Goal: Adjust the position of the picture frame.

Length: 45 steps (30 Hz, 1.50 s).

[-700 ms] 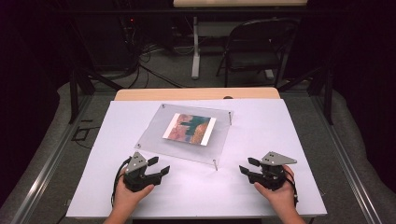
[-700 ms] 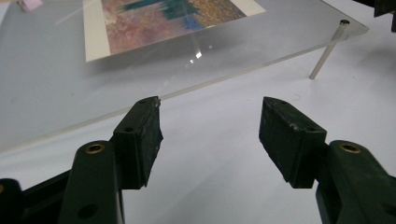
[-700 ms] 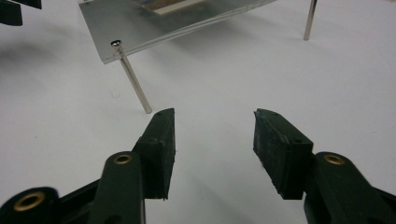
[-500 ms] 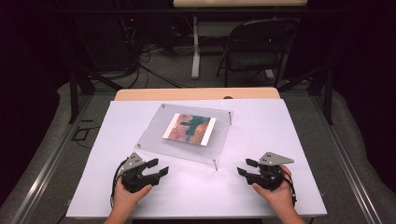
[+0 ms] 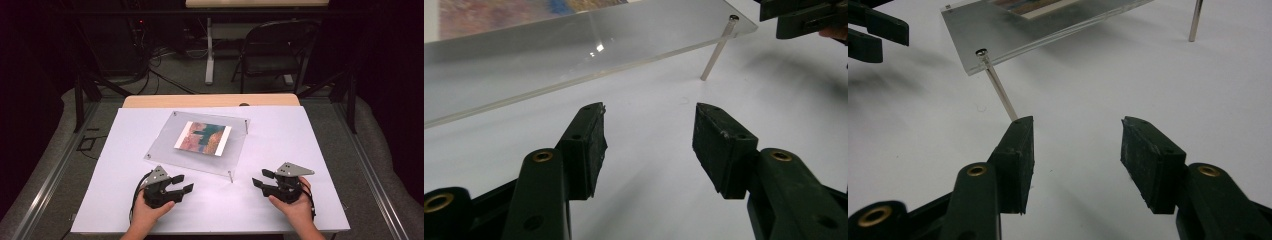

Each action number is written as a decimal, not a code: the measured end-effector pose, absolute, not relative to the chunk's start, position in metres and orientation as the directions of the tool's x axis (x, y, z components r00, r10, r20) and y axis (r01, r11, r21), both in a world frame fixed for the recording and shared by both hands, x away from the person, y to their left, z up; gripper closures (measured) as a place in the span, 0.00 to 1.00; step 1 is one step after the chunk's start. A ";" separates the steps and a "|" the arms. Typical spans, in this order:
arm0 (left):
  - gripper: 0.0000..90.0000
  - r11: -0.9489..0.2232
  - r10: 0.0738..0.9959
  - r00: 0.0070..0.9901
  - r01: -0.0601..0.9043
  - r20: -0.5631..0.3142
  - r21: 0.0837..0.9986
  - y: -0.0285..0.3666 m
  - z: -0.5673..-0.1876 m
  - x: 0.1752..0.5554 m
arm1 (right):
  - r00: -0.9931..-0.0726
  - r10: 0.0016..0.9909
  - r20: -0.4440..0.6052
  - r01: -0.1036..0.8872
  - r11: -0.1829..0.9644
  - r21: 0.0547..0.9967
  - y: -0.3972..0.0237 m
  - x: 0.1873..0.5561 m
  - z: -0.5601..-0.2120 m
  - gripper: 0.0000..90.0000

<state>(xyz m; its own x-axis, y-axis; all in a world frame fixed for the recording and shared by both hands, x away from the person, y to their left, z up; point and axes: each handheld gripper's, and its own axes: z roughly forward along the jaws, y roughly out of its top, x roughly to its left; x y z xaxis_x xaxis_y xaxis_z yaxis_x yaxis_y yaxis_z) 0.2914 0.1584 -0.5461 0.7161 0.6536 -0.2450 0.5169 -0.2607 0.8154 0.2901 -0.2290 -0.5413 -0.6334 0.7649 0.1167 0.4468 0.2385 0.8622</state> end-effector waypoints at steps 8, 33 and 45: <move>0.55 -0.252 0.630 0.731 0.510 -0.261 0.822 0.139 -0.545 0.293 | -0.693 0.715 0.095 0.419 0.291 0.860 -0.216 0.288 -0.539 0.71; 0.51 -0.184 0.700 0.654 0.551 -0.285 0.814 0.175 -0.544 0.297 | -0.789 0.608 0.086 0.408 0.414 0.813 -0.156 0.325 -0.562 0.91; 0.51 -0.192 0.721 0.646 0.535 -0.251 0.823 0.182 -0.540 0.289 | -0.809 0.585 0.055 0.376 0.444 0.813 -0.141 0.316 -0.555 0.94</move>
<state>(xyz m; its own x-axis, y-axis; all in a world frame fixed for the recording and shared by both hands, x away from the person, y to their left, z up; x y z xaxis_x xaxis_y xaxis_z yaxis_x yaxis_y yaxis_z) 0.2888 0.1823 -0.5397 0.6460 0.7207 -0.2515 0.5347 -0.1922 0.8229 0.3162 -0.1407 -0.5552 -0.8090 0.5853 0.0546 0.3762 0.4440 0.8133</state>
